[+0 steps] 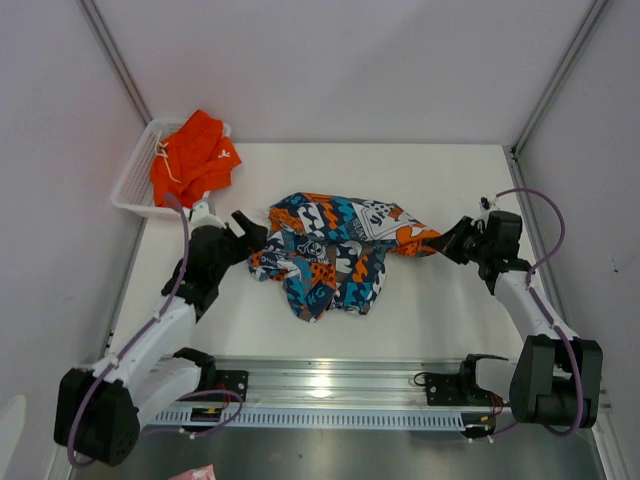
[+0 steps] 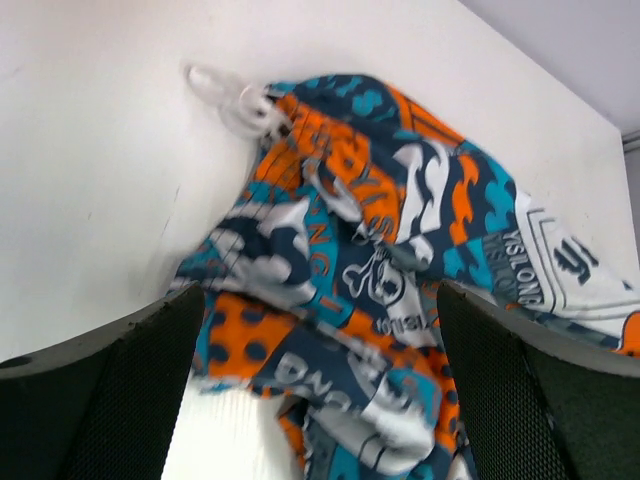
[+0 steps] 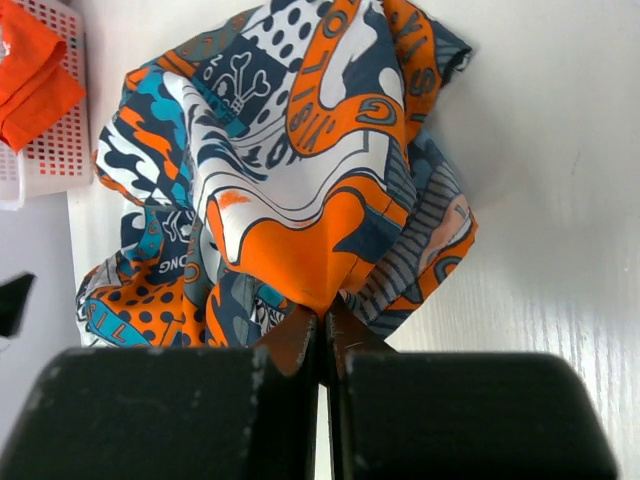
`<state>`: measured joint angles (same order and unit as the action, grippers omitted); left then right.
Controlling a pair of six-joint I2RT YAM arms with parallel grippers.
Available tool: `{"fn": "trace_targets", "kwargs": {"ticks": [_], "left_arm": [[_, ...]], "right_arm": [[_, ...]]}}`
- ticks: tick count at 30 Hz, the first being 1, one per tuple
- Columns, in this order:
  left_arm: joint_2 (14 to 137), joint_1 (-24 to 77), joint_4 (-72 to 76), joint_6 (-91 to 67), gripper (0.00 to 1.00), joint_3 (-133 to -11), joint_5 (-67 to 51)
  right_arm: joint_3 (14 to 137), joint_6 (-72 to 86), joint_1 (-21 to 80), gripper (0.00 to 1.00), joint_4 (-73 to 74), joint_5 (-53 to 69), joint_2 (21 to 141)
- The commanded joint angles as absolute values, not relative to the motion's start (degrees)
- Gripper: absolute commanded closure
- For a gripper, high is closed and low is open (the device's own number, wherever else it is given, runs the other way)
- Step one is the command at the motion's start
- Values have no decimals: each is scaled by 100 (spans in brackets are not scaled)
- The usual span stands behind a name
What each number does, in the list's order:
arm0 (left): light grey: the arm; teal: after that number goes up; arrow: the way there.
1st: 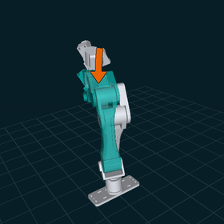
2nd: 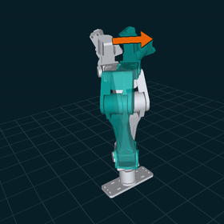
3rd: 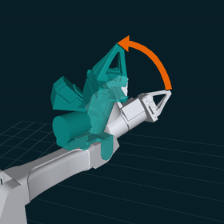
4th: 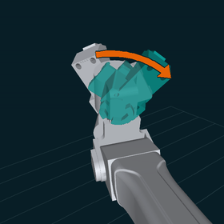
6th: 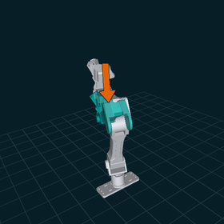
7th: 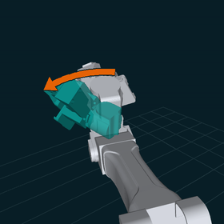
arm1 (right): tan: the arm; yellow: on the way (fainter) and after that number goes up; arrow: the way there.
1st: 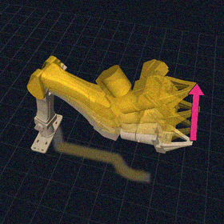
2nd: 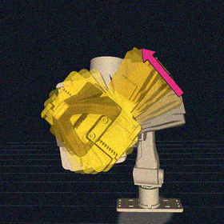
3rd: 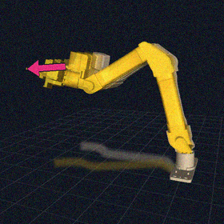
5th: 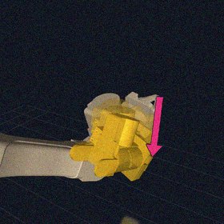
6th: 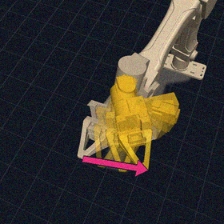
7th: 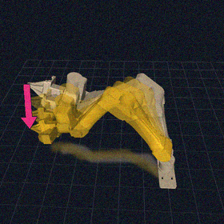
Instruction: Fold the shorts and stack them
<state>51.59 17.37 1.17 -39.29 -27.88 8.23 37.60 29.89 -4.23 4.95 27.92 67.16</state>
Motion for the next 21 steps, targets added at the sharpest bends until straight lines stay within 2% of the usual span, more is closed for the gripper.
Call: {"fn": "trace_targets", "kwargs": {"ticks": [1,5,9,14,21], "left_arm": [[6263,1530,142,-3429,1,-3768,301],[7714,1433,-272,-3033,3,-5207,-324],[8629,1389,-361,-2848,5,-5852,-404],[9297,1248,-150,-2672,6,-5977,-711],[9554,994,622,-2891,7,-5476,-1397]], "right_arm": [[3753,2873,-474,100,502,2637,6539],[3927,3032,-519,100,308,2839,6469],[4270,3050,-519,100,395,2962,6705],[4386,3050,-519,100,352,3050,6855],[4412,3032,-527,100,273,3067,7040]]}}
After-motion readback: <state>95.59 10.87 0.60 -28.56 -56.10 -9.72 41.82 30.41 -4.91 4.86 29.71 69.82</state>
